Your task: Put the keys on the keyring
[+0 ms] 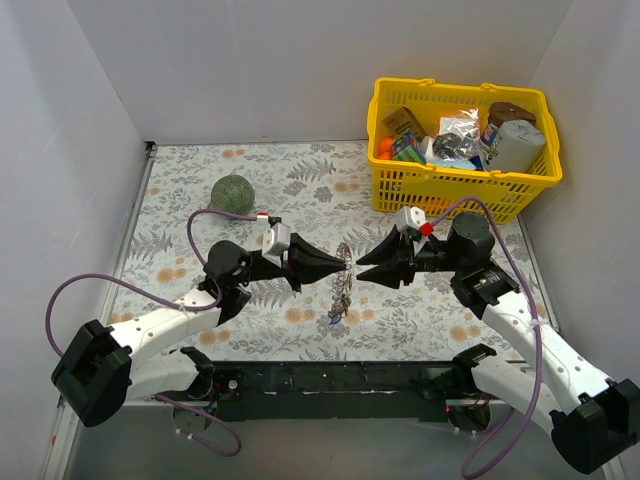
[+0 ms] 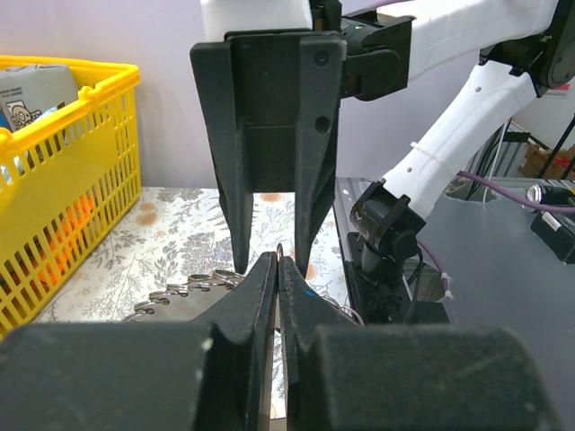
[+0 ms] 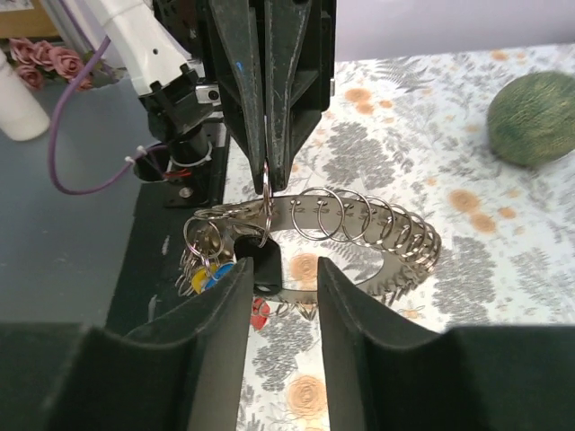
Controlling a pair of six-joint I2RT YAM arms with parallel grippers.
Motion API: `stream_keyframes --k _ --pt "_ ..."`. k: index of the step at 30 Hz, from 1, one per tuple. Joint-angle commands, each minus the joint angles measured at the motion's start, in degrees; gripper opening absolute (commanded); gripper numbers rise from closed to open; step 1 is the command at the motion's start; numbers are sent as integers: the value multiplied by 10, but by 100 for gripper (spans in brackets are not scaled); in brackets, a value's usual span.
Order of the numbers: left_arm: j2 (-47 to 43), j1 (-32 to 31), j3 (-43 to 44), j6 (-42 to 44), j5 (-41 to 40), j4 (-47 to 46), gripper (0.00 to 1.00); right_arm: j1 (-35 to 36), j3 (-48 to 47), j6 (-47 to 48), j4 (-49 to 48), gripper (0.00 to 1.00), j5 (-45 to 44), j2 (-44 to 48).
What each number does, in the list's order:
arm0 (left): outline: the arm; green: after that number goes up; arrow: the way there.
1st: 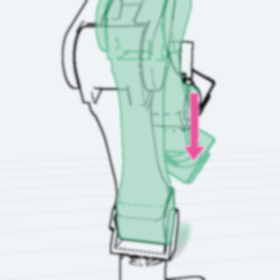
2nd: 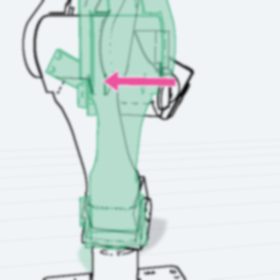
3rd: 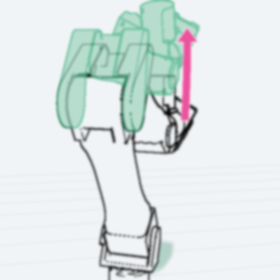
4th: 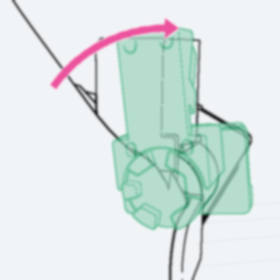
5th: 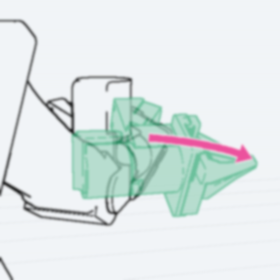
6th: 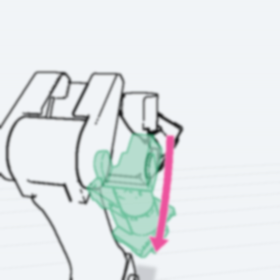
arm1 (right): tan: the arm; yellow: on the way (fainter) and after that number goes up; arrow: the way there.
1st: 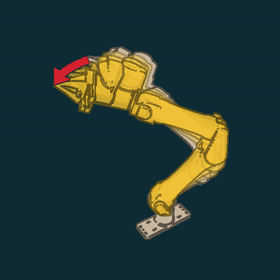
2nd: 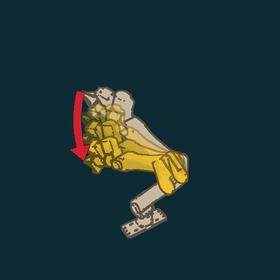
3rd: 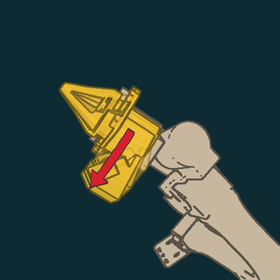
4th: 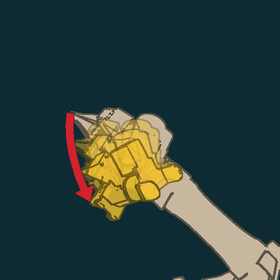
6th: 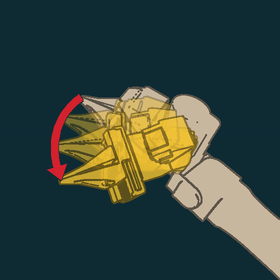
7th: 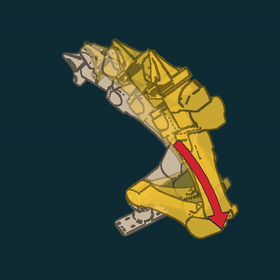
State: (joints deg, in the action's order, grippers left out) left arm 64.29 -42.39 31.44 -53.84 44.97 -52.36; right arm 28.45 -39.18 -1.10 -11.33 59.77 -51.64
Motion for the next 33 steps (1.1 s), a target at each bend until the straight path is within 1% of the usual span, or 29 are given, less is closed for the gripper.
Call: stream_keyframes --k 1,5,8,10,15,22,26,33 --pt "-27 -2 9 6 -8 -28 0 -2 -18 27 3 46 -28 43" --pt "-25 -2 8 5 -5 -32 0 -2 -26 15 -15 47 -10 39" --pt "-20 -1 9 3 -2 -34 0 -2 -19 -35 -67 46 3 32" --pt "-20 -2 10 4 -1 -32 0 -1 -20 -49 -83 45 3 24" --pt "-16 -2 8 5 -2 -36 0 2 -28 -65 -90 40 4 21" --pt "-11 -1 10 6 -1 -35 0 14 -27 -93 -124 34 8 11" --pt "-8 -2 10 5 -2 -35 0 25 -21 -109 -149 34 4 9" --pt "-5 -1 16 0 4 -39 0 37 -17 -113 -156 31 -2 -6"
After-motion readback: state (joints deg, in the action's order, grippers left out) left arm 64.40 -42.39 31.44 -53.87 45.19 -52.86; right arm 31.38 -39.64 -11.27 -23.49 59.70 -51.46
